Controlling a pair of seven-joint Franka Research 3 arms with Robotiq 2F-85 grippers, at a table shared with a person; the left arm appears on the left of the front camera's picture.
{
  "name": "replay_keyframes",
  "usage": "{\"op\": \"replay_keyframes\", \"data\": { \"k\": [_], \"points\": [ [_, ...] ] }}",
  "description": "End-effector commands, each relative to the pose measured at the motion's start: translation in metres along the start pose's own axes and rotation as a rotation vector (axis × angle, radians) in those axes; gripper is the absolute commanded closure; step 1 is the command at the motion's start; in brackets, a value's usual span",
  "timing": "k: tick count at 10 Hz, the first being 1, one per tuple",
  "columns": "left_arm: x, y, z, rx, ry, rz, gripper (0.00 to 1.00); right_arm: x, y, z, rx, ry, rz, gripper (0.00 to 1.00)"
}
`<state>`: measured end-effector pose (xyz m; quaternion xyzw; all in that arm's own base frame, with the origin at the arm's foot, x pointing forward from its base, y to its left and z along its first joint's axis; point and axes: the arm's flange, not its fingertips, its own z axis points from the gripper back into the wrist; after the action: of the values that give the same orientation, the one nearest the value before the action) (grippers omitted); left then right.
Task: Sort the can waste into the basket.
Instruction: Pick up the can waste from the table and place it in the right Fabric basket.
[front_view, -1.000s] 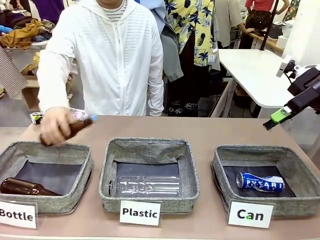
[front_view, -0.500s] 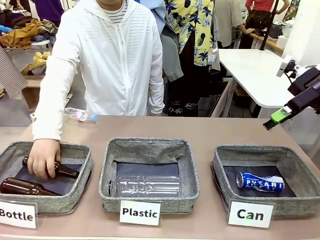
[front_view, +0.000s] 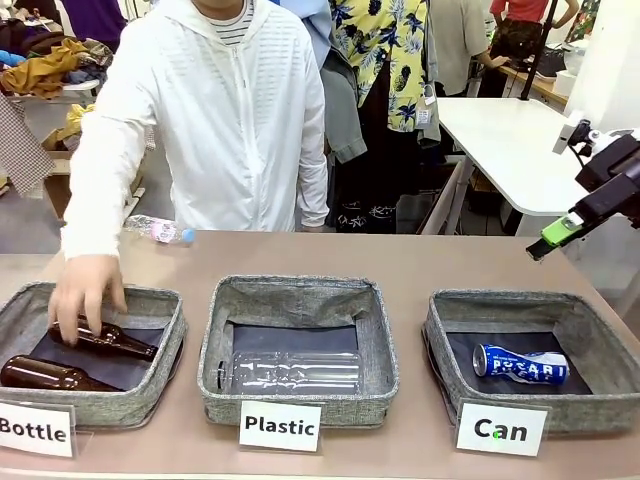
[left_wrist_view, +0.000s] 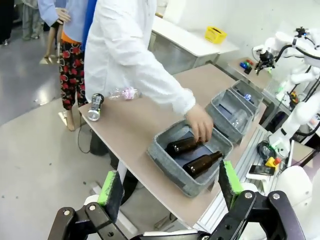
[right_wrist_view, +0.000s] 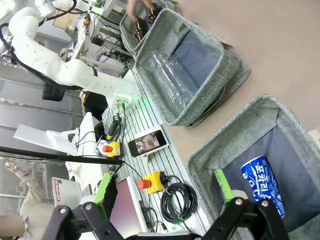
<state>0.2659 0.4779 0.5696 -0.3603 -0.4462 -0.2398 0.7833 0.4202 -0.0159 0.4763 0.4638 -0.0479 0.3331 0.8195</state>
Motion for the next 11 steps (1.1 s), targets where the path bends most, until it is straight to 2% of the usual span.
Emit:
{"op": "replay_keyframes", "data": {
  "k": [1,3,5,6,7,9,11],
  "points": [
    [0.017,-0.002,-0.019,-0.008,0.051,-0.047,0.00,-0.002,-0.001,-0.002,-0.012,-0.006,0.021,0.00],
    [0.051,0.009,-0.066,-0.044,0.202,-0.075,0.00,-0.002,-0.001,-0.002,-0.012,-0.006,0.021,0.00],
    [0.087,0.030,-0.155,-0.031,0.387,-0.105,0.00,-0.002,-0.001,-0.002,-0.012,-0.006,0.021,0.00],
    [0.100,0.039,-0.196,0.026,0.466,-0.132,0.00,-0.002,-0.001,-0.002,-0.012,-0.006,0.021,0.00],
    [0.109,0.043,-0.234,0.019,0.539,-0.201,0.00,-0.002,-0.001,-0.002,-0.012,-0.006,0.021,0.00],
    [0.112,0.050,-0.305,0.073,0.671,-0.314,0.00,-0.002,-0.001,-0.002,-0.012,-0.006,0.021,0.00],
    [0.107,0.063,-0.360,0.024,0.832,-0.420,0.00,-0.002,-0.001,-0.002,-0.012,-0.006,0.021,0.00]
  ]
}}
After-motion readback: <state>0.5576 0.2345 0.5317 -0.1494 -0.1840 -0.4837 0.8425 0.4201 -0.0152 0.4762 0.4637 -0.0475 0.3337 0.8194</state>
